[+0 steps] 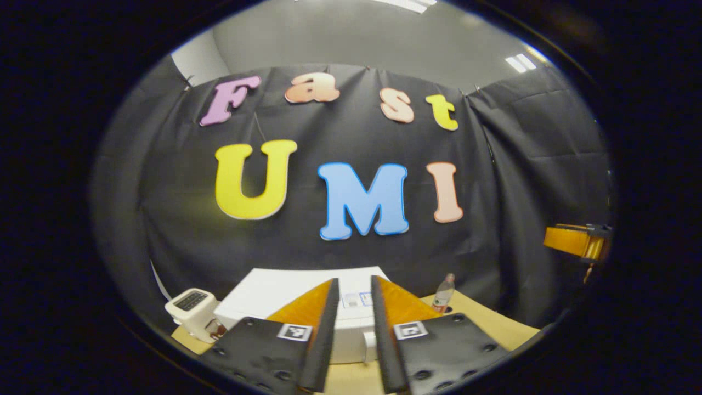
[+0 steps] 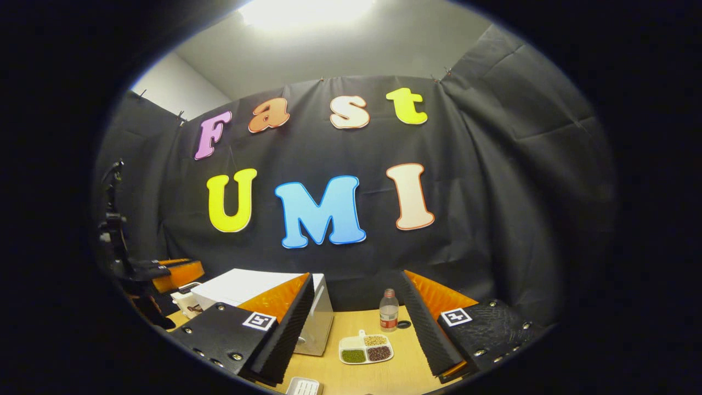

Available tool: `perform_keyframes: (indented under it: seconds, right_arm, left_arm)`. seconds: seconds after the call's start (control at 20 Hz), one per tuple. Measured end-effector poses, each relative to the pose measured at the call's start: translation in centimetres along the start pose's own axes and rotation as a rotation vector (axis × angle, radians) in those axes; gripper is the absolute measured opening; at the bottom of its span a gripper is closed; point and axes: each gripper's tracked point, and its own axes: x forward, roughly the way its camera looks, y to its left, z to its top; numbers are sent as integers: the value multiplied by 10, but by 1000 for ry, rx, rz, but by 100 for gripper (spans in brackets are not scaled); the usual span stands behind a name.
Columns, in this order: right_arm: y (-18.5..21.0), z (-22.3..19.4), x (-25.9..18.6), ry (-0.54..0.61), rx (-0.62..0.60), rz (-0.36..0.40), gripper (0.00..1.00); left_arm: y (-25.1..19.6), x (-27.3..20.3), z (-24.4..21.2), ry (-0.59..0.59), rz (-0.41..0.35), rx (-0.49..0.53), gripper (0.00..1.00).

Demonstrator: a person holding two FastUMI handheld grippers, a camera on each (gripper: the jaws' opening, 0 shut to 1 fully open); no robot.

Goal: Open the microwave oven with the left hand, put the food in, and close the microwave oven.

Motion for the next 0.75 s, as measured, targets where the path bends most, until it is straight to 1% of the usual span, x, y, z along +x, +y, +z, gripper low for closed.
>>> perform_keyframes:
  seconds: [0.05, 0.1, 0.15, 0.2, 0.3, 0.45, 0.65, 0.7, 0.75]
  right_arm:
    - [10, 9, -6, -10, -1, 4, 94]
    - [20, 18, -10, -28, 0, 10, 93]
    - [29, 25, -14, -46, -2, 10, 94]
    - [36, 27, -17, -55, -6, 4, 93]
    - [54, 31, -26, -64, -9, 2, 93]
    - [77, 35, -41, -70, -13, 9, 93]
    - [98, 40, -58, -76, -42, 15, 93]
    - [103, 42, -63, -80, -46, 13, 93]
    - [106, 42, -67, -83, -53, 11, 84]
  left_arm:
    - [8, -21, 21, -26, 13, -18, 77]
    - [13, -35, 32, -37, 10, -52, 100]
    - [14, -50, 33, -33, -5, -83, 96]
    - [18, -60, 33, -25, -12, -99, 98]
    - [38, -77, 31, -17, 0, -85, 95]
    - [57, -98, 35, -22, -1, -59, 97]
    - [75, -117, 49, -50, -9, -55, 95]
    - [78, -120, 53, -59, -15, -50, 97]
    - [81, -125, 55, -67, -20, -38, 97]
